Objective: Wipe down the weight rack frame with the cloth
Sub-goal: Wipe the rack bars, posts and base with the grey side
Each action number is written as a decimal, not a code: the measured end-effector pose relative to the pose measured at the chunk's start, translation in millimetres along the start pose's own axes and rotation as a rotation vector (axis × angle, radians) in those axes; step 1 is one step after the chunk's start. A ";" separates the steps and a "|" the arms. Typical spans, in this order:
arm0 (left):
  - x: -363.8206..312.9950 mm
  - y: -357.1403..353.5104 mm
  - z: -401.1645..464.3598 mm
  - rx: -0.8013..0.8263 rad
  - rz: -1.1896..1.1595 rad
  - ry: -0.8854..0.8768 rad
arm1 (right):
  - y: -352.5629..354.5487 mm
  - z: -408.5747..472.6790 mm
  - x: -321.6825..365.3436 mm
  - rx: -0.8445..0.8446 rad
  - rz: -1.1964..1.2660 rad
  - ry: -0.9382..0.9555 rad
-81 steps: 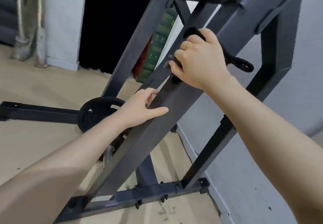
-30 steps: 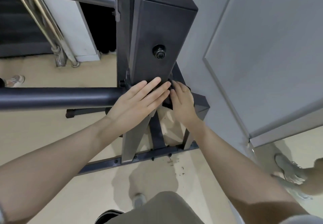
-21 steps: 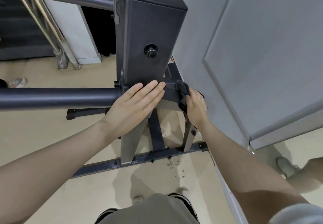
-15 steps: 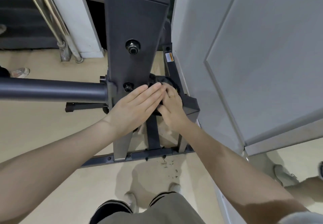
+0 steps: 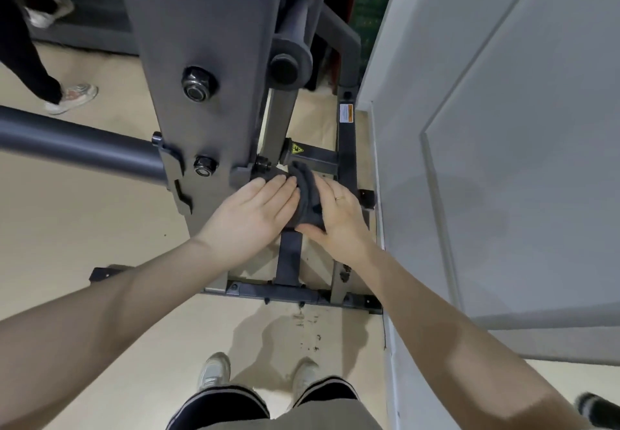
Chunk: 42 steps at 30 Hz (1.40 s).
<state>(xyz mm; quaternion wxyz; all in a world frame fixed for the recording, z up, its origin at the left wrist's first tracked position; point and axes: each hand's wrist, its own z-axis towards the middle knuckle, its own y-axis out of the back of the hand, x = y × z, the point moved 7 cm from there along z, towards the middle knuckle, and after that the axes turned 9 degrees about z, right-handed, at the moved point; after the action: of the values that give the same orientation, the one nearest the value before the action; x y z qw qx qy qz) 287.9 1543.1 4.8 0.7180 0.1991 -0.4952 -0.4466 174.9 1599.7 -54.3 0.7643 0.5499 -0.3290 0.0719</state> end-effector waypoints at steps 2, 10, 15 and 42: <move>-1.9 0.6 -0.7 0.018 0.020 0.000 | 5.5 -13.7 -29.1 0.036 -0.010 -0.043; -3.9 3.7 -0.3 0.060 0.035 0.044 | 6.2 -2.2 -6.2 0.006 -0.019 -0.033; -1.6 10.3 -0.1 0.074 0.071 -0.018 | 9.0 4.0 17.2 -0.039 0.056 0.052; 64.9 22.7 -47.3 -0.179 0.222 -0.045 | -10.1 9.8 75.0 -0.442 -0.119 -0.101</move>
<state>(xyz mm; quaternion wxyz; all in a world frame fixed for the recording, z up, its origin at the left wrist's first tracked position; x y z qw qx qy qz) 347.2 1493.1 35.6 0.7667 0.0681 -0.4883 -0.4111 233.5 1568.3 -17.0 0.8515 0.3906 -0.3418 -0.0746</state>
